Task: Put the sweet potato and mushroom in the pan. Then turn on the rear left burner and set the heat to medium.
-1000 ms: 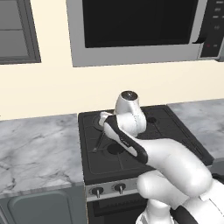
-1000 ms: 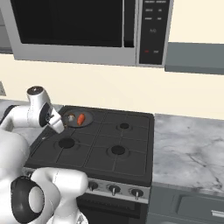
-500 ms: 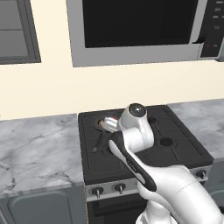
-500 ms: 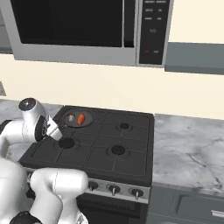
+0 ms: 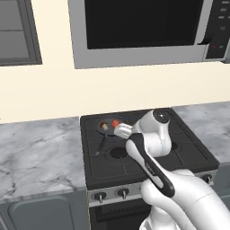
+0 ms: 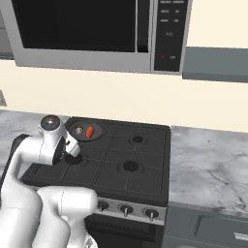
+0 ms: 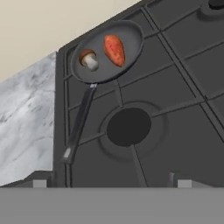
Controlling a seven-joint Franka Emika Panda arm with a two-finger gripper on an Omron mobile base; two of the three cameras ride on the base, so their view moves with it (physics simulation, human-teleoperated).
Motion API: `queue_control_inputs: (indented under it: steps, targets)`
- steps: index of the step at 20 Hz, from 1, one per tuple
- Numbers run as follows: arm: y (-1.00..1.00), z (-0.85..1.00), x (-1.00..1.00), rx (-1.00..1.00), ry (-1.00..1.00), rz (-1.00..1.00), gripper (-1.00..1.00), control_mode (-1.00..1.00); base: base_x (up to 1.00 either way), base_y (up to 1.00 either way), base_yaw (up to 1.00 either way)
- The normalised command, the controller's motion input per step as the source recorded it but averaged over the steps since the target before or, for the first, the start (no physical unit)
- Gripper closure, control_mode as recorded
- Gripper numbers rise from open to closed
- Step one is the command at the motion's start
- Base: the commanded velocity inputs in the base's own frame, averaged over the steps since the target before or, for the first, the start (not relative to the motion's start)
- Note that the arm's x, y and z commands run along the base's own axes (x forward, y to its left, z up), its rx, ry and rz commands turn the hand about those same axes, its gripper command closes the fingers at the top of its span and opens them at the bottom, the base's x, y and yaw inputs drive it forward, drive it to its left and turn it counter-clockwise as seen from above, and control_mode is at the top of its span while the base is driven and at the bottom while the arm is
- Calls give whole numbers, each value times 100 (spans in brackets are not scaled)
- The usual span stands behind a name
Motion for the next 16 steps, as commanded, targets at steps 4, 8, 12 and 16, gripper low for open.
queue_control_inputs:
  steps: [4, 8, 12, 16]
  targets:
    - [0, 0, 0, 0, -9, 0, -100, -100, 0, 0, 0]
    - [0, 0, -26, 0, -19, 0, -100, -100, 0, 0, 0]
    - [0, 1, -28, 0, -21, 0, -100, -100, 0, 0, 0]
    - [0, 0, 4, 0, -3, 7, -100, -100, 0, 0, 0]
